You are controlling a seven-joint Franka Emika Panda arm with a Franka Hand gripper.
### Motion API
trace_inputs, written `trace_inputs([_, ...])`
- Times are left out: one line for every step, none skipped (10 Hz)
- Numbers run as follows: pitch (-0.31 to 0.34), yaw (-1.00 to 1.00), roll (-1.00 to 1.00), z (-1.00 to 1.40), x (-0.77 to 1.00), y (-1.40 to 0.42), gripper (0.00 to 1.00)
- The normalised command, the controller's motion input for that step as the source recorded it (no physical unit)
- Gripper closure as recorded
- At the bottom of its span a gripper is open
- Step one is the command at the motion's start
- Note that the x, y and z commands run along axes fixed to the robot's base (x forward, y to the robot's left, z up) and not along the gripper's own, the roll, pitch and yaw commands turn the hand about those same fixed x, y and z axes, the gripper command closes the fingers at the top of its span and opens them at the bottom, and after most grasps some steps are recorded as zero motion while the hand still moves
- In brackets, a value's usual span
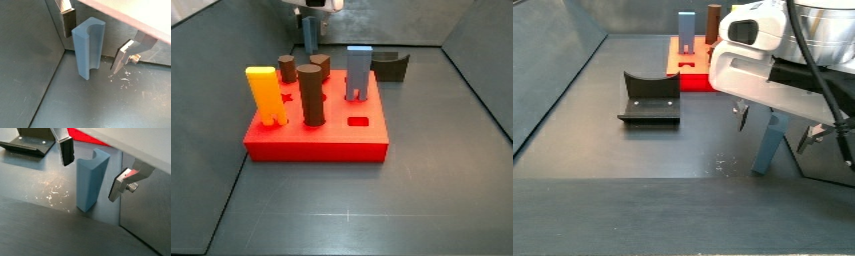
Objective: Pick up the arch object. Move up. Rotate the arch object. Move to above the board. Insert the arch object.
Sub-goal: Pick up the arch object.
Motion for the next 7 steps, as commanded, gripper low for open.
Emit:
trace_inputs([0.0, 0.0, 0.0, 0.0, 0.0, 0.0, 0.0])
trace_inputs([0.0, 0.0, 0.0, 0.0, 0.0, 0.0, 1.0])
trace_inputs([0.0, 0.0, 0.0, 0.0, 0.0, 0.0, 1.0])
trace_inputs([0.0, 0.0, 0.0, 0.0, 0.0, 0.0, 1.0])
trace_inputs([0.0, 0.0, 0.0, 0.0, 0.0, 0.0, 1.0])
trace_inputs([0.0, 0.0, 0.0, 0.0, 0.0, 0.0, 1.0])
trace_inputs([0.0, 0.0, 0.0, 0.0, 0.0, 0.0, 1.0])
